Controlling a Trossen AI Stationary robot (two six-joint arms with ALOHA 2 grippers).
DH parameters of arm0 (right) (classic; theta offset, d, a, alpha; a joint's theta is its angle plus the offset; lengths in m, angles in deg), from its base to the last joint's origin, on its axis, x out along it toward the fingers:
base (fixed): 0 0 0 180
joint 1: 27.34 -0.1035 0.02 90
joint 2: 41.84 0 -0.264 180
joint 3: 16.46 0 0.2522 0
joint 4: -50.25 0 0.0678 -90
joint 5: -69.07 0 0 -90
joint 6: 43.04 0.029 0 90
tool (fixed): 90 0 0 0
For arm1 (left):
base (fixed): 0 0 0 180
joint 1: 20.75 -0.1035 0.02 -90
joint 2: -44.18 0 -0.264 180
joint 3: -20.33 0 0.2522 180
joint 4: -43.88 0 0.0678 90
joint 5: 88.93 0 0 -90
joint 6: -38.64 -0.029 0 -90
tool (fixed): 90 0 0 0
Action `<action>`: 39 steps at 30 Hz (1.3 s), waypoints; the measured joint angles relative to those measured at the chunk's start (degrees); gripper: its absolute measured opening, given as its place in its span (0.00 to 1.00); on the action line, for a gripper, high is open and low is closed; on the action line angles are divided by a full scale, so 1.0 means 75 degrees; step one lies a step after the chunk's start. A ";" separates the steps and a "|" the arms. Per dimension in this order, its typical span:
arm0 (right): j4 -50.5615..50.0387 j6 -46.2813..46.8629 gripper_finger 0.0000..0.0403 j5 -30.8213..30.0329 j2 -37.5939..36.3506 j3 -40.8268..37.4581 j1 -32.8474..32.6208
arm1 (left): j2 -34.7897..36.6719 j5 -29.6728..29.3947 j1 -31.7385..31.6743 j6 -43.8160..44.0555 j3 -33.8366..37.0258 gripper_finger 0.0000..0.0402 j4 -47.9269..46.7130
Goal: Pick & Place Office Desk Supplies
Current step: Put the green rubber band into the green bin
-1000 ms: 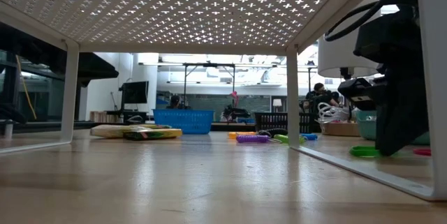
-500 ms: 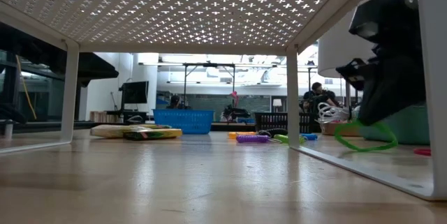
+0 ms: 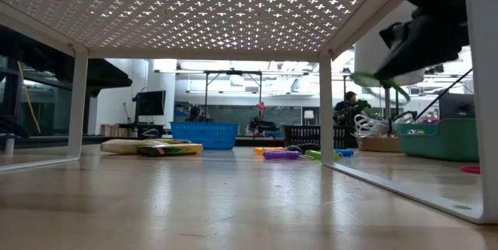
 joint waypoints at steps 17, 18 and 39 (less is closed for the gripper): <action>-0.1566 0.1629 0.00 -0.1702 -0.0449 0.0000 0.0000 | -0.0002 0.0000 -0.0001 0.0002 0.0000 0.24 0.0000; -0.1731 0.1834 0.00 -0.1817 -0.0474 0.0000 0.0000 | 0.0001 0.0000 -0.0001 0.0000 0.0000 0.24 0.0000; -0.5692 0.6243 0.00 -0.2814 -0.1118 0.0000 0.0003 | -0.0001 0.0000 -0.0001 0.0002 0.0000 0.24 0.0000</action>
